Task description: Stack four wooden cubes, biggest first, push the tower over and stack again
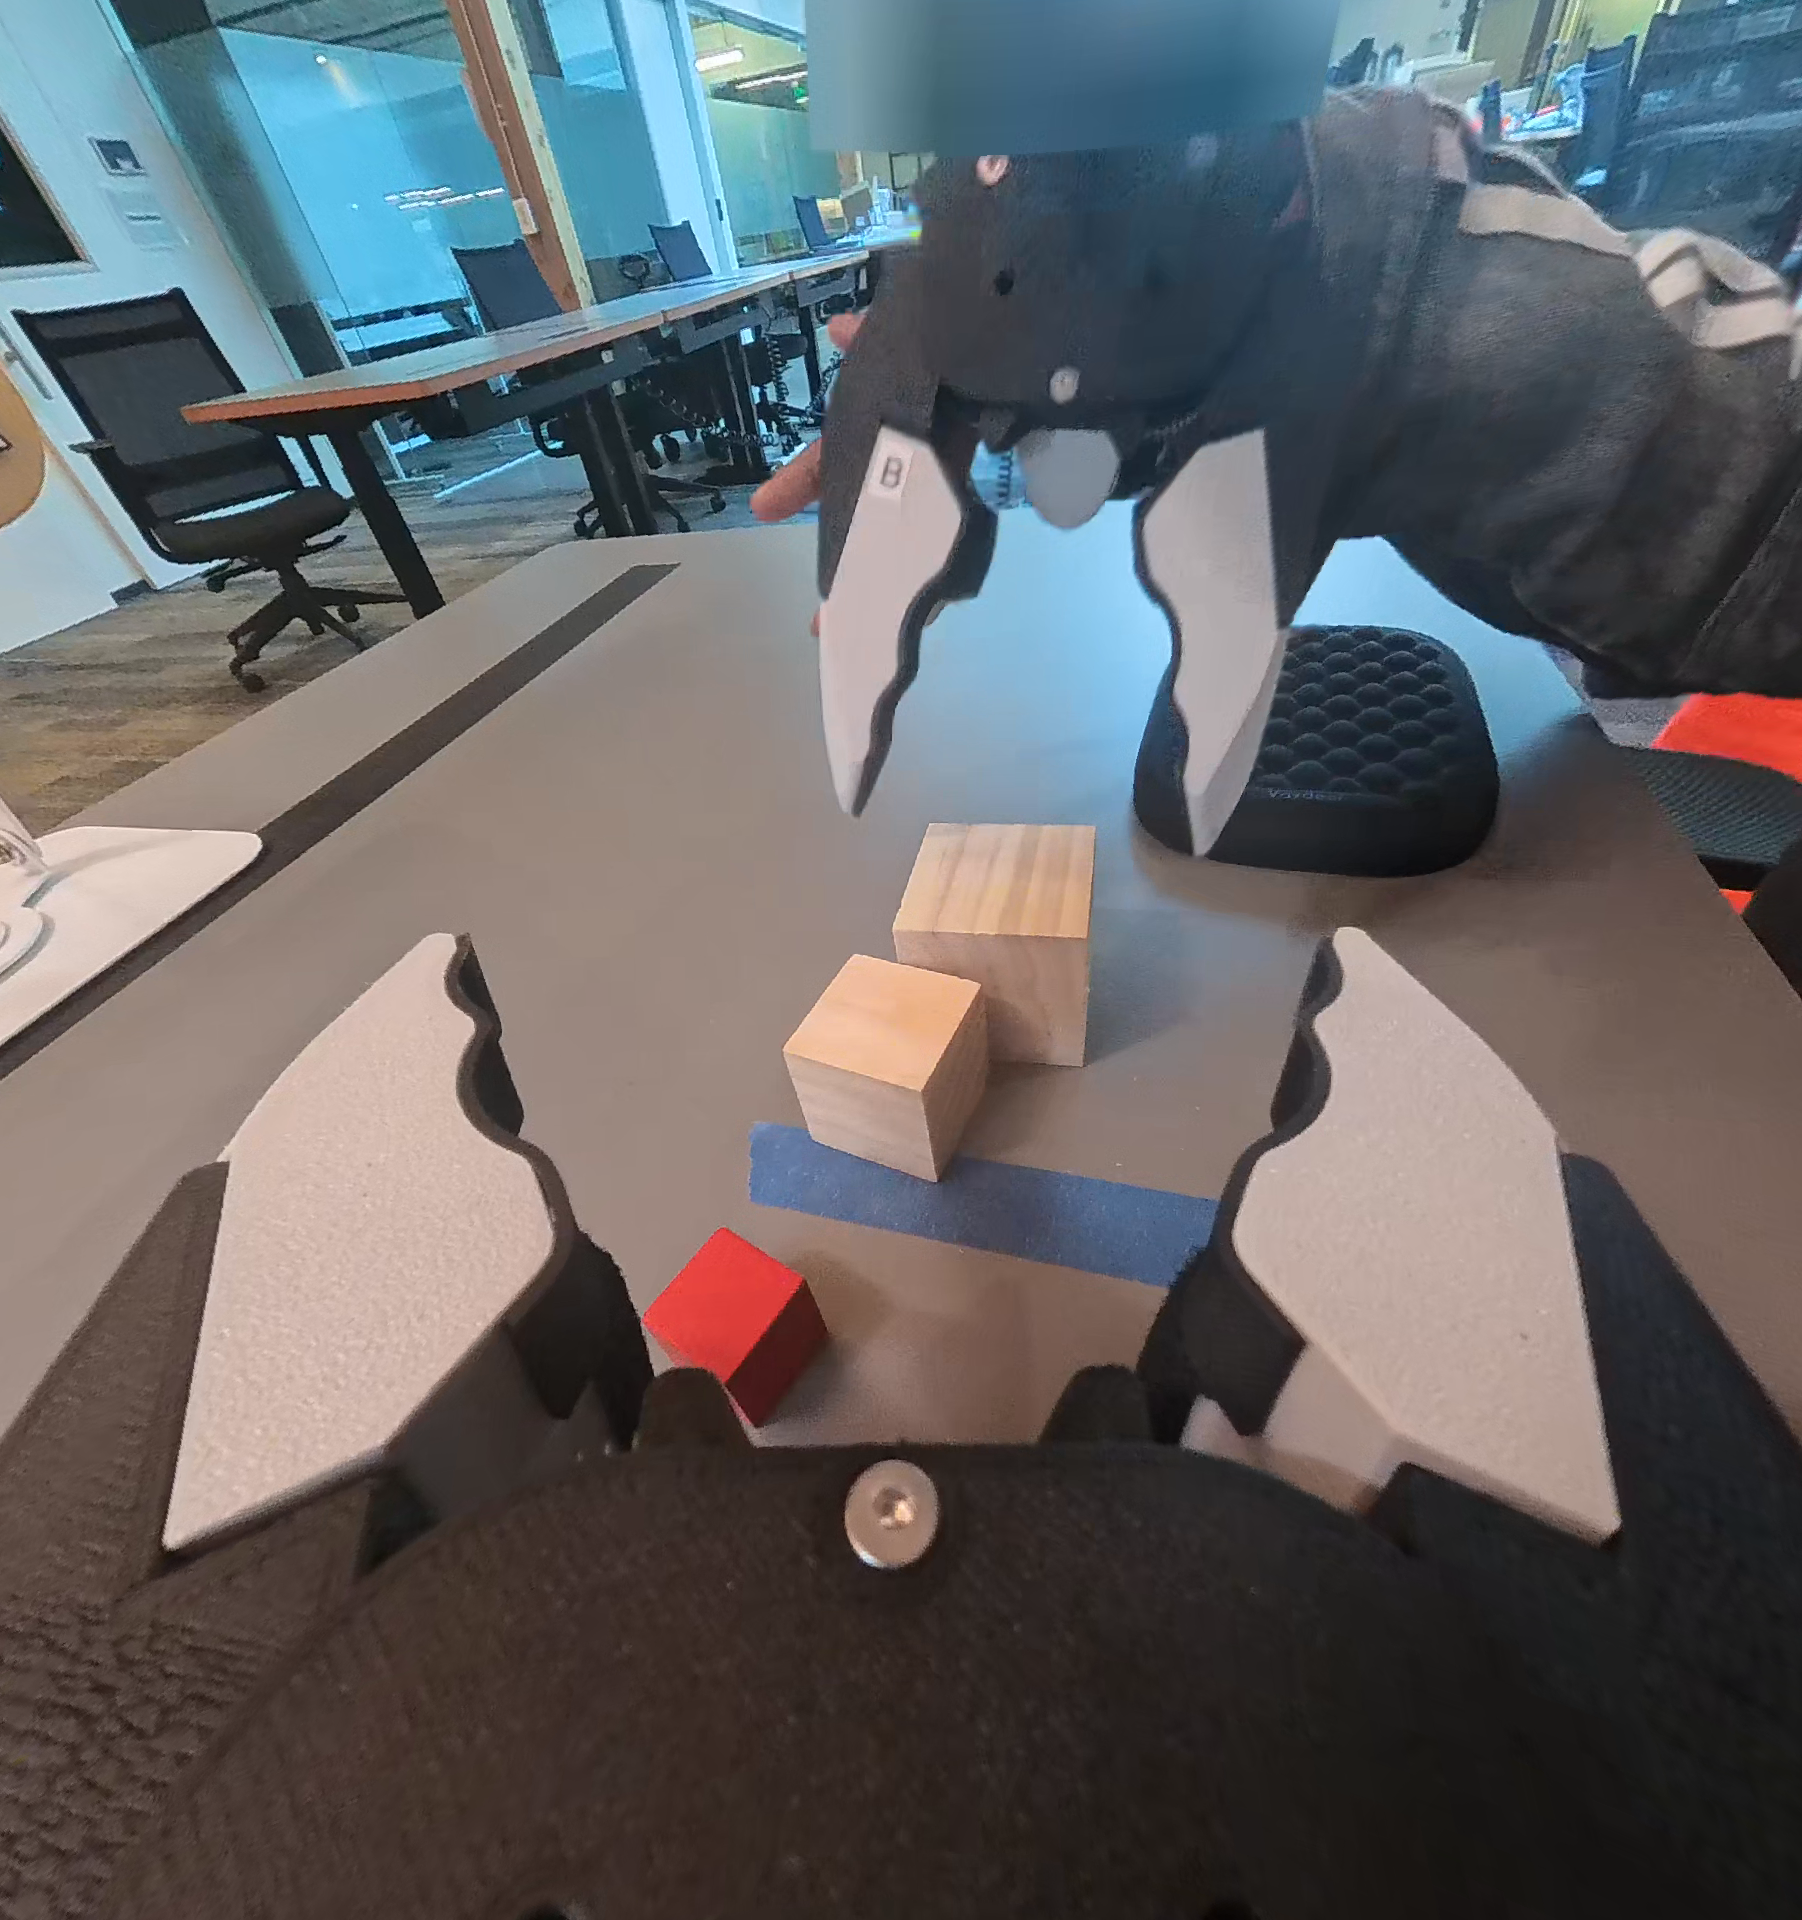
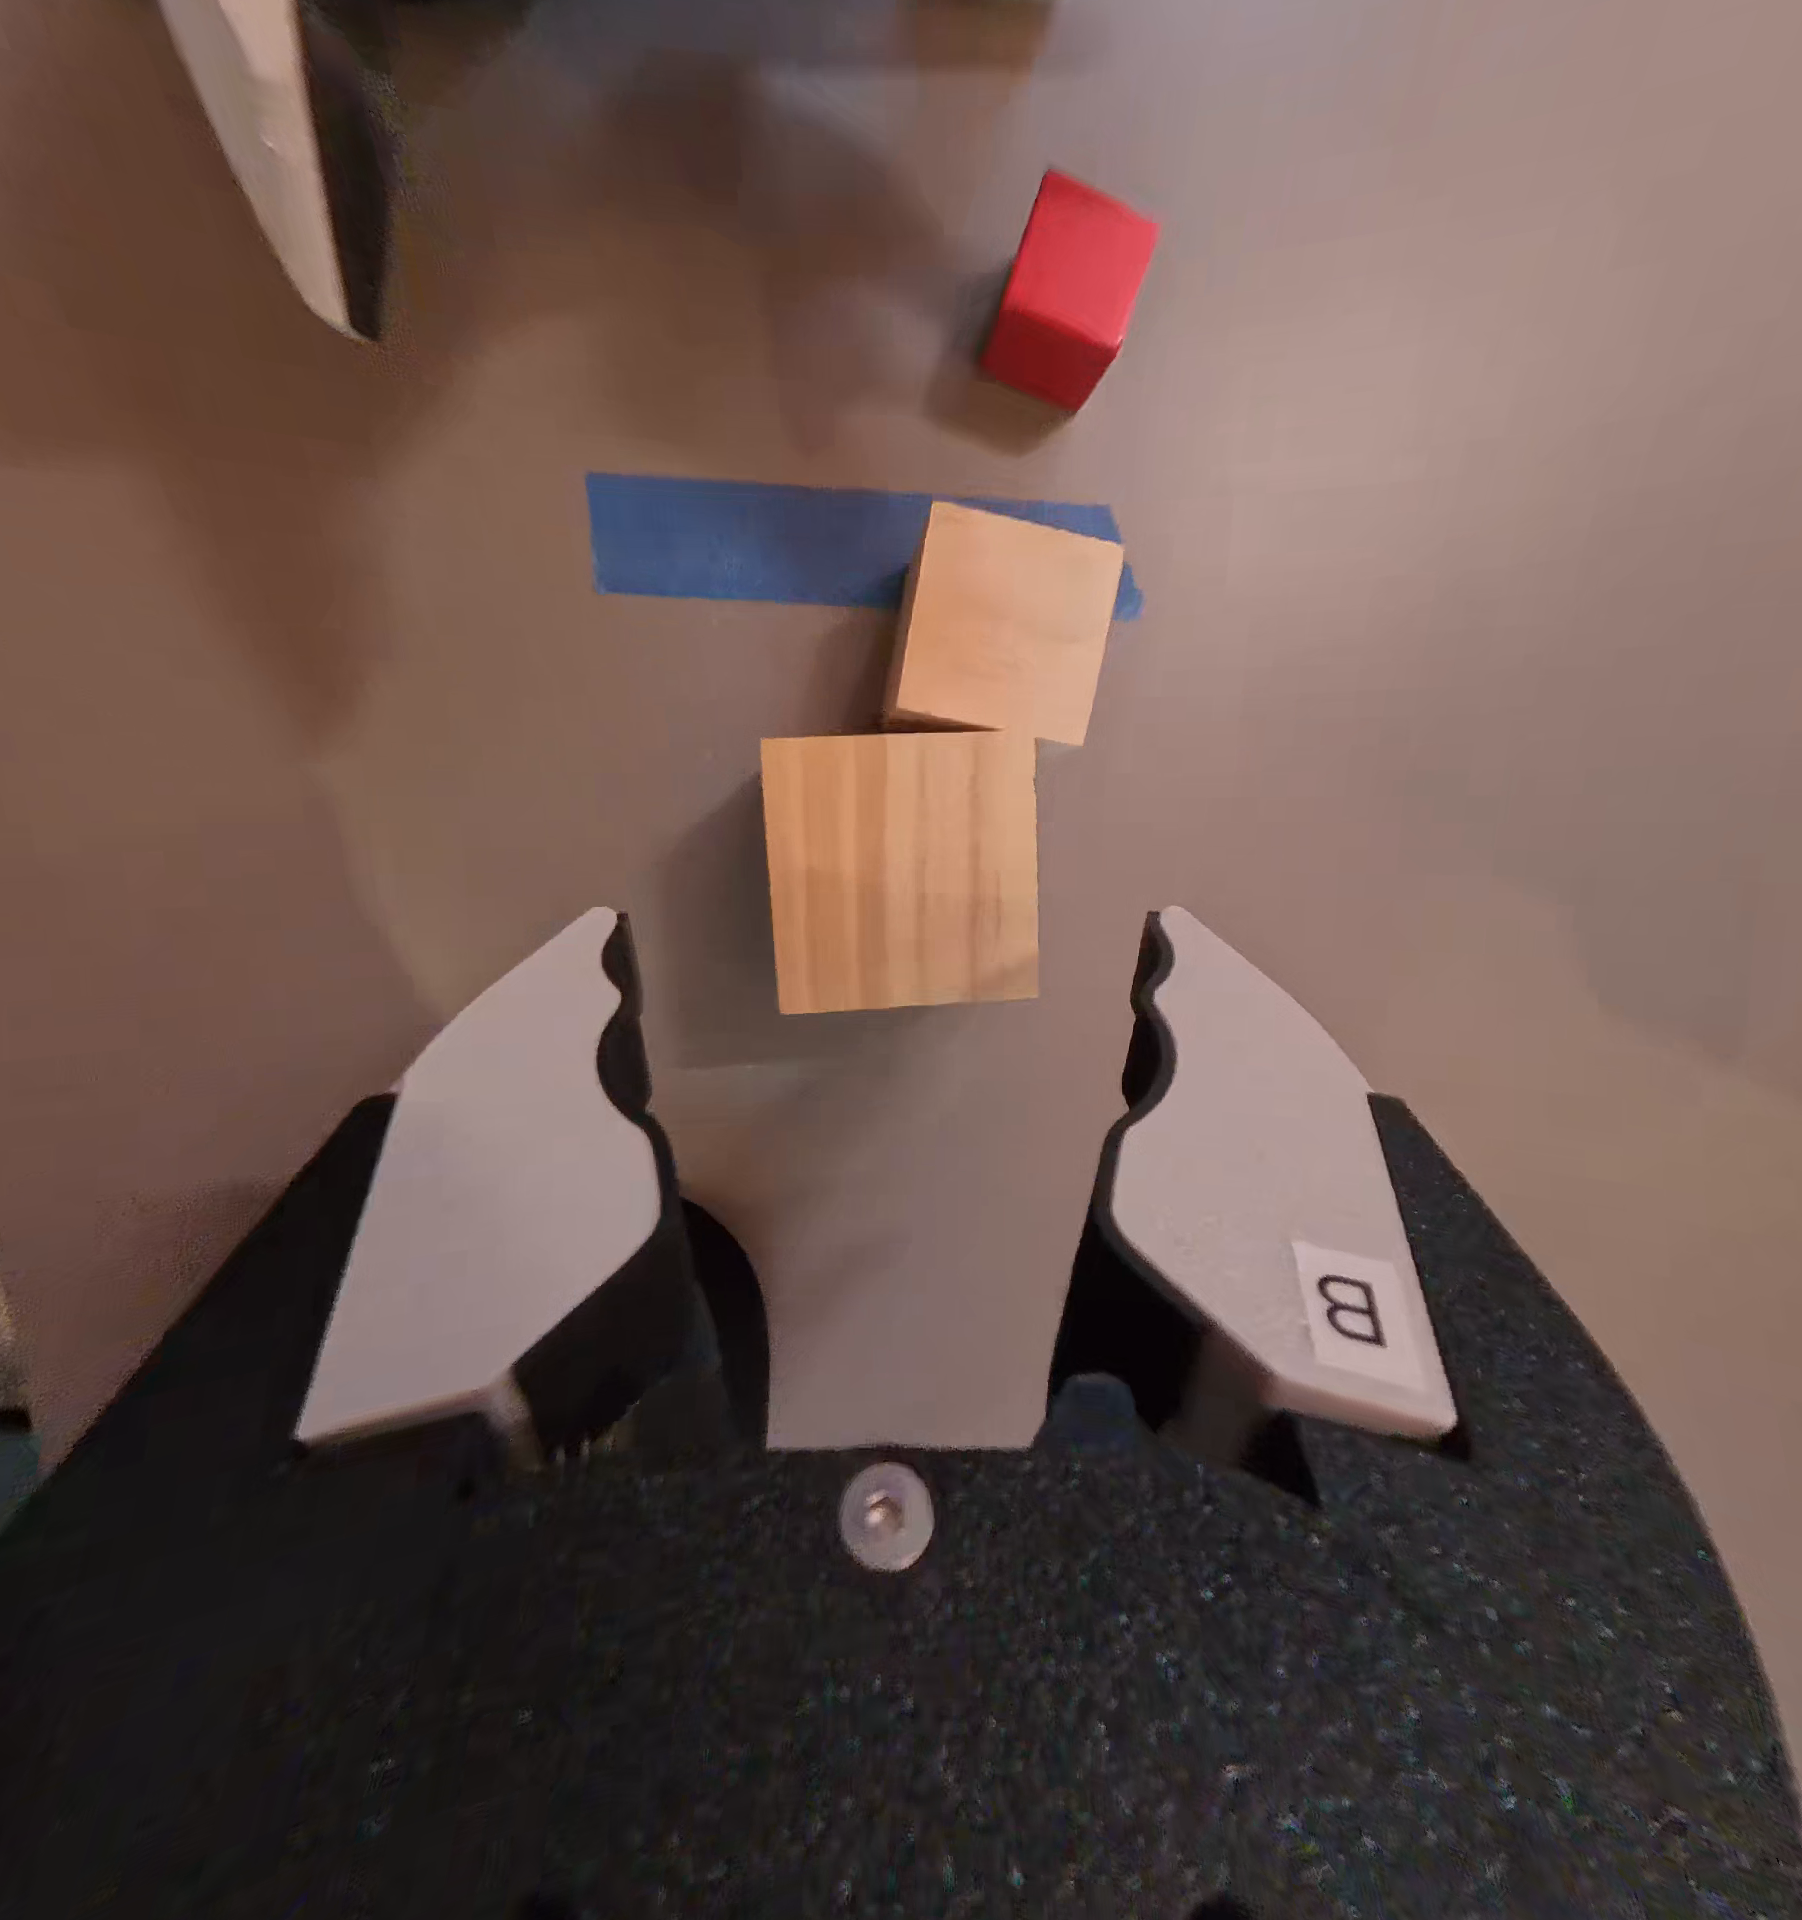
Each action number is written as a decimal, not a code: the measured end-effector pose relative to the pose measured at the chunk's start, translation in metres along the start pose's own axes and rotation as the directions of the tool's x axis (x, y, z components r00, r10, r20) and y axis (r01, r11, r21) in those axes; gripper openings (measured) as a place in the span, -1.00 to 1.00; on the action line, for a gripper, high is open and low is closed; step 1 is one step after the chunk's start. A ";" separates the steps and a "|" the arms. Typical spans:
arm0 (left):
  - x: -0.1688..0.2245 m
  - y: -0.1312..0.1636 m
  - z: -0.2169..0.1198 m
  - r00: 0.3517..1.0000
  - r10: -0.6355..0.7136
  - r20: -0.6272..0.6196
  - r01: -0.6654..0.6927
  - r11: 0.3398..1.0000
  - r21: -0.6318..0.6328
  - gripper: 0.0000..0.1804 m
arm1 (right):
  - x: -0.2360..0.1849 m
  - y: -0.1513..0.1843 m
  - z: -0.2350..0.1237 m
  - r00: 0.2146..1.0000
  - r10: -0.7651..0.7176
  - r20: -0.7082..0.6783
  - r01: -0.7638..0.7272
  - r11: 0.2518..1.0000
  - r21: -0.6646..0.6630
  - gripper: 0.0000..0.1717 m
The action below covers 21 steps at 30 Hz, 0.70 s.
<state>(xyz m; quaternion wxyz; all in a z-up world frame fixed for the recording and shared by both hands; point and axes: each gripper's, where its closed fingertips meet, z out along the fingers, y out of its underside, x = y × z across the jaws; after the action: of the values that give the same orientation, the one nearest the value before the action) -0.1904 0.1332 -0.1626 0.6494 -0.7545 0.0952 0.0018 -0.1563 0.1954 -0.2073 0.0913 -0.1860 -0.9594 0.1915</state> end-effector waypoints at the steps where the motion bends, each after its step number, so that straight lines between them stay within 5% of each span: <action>1: 0.000 0.000 0.000 1.000 0.000 0.000 0.000 1.000 0.000 0.56 | 0.001 0.001 0.005 1.000 -0.010 0.014 0.011 1.000 -0.029 0.03; 8: 0.000 -0.001 0.000 1.000 0.002 -0.002 -0.002 1.000 0.002 0.56 | -0.001 0.009 0.037 0.994 -0.042 0.102 0.060 0.981 -0.185 -0.09; 12: 0.002 0.000 0.000 1.000 0.008 -0.005 -0.008 1.000 -0.004 0.56 | 0.001 0.008 0.044 0.997 0.000 0.083 0.014 0.987 -0.158 -0.24; 17: -0.001 -0.006 -0.001 0.999 0.028 0.023 -0.028 0.999 0.014 0.56 | 0.002 -0.010 0.023 0.962 0.230 0.150 -0.256 0.948 0.190 -0.26; 21: -0.003 -0.023 -0.002 0.995 0.074 0.073 -0.081 0.992 0.098 0.55 | 0.011 -0.030 -0.025 0.863 0.383 0.328 -0.504 0.673 0.541 -0.28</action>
<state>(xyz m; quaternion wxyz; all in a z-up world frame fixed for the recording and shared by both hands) -0.1902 0.1347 -0.1396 0.6889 -0.7160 0.1016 0.0485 -0.1696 0.1825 -0.1716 0.0063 -0.3558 -0.7744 0.5232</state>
